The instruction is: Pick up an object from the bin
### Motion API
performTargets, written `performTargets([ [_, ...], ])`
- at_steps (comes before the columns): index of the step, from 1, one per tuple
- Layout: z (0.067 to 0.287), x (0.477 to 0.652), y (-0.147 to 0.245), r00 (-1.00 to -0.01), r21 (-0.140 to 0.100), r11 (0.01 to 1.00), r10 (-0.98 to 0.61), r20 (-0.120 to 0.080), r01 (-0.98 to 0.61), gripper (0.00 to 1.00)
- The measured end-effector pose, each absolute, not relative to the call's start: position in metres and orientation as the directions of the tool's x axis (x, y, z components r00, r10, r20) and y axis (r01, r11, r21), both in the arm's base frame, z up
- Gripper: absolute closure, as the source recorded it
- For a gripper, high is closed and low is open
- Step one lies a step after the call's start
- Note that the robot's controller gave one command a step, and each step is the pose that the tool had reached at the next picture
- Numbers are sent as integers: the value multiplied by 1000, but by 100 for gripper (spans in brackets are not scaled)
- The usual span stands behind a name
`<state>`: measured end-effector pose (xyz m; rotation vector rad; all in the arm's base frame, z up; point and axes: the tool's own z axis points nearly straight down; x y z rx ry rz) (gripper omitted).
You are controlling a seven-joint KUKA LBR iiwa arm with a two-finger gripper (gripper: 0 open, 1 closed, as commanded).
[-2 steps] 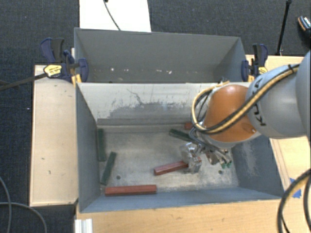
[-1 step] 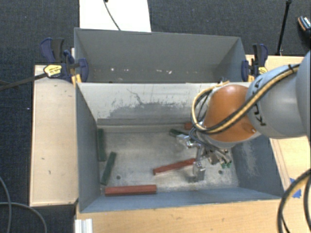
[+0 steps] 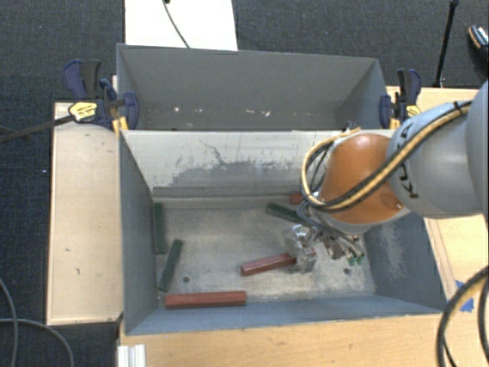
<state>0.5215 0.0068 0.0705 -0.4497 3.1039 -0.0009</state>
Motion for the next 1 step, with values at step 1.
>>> performTargets([
  [1, 236, 516, -12, -966, -3, 966, -257, -11, -257, 100],
])
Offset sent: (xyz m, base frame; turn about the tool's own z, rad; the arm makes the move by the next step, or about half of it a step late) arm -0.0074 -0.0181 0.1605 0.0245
